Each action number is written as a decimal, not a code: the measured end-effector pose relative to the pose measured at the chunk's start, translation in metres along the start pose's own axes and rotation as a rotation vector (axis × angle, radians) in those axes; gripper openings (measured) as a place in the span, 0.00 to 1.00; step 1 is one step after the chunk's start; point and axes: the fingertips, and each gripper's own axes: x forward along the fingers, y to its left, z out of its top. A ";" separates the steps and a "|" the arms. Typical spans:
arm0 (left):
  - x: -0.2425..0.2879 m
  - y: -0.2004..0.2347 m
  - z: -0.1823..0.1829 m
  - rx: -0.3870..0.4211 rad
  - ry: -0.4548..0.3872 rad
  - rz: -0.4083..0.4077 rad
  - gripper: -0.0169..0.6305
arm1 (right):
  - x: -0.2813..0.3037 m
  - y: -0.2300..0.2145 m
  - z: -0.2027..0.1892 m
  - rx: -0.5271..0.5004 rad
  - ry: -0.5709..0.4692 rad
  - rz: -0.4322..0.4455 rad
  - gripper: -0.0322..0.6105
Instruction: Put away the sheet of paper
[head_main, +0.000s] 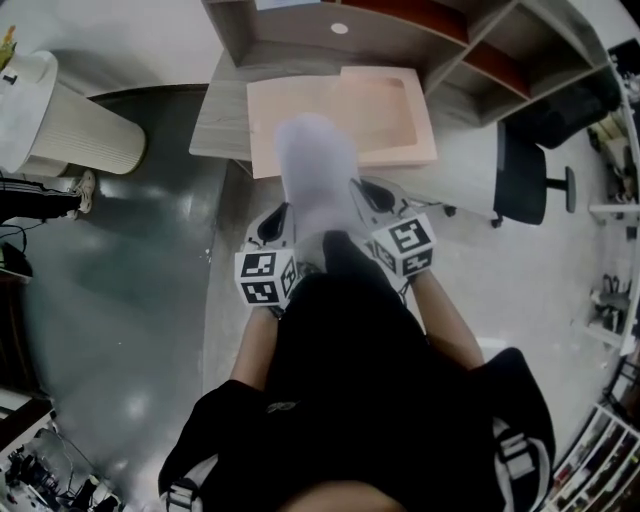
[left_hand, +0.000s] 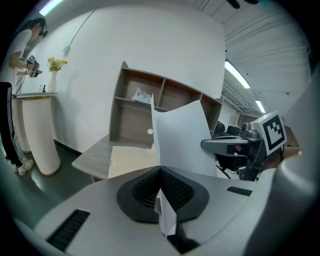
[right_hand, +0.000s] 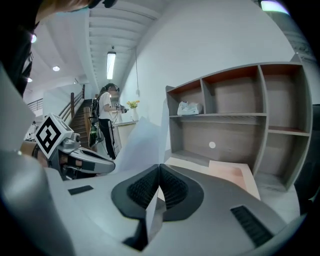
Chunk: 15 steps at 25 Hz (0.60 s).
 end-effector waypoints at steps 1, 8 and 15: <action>0.003 0.003 0.001 0.001 0.007 0.004 0.09 | 0.006 -0.001 0.001 0.005 -0.002 0.008 0.08; 0.038 0.021 0.016 -0.014 0.053 0.018 0.09 | 0.040 -0.032 0.008 0.032 0.008 0.038 0.08; 0.085 0.018 0.028 -0.104 0.115 -0.030 0.09 | 0.074 -0.078 0.010 0.085 0.022 0.081 0.08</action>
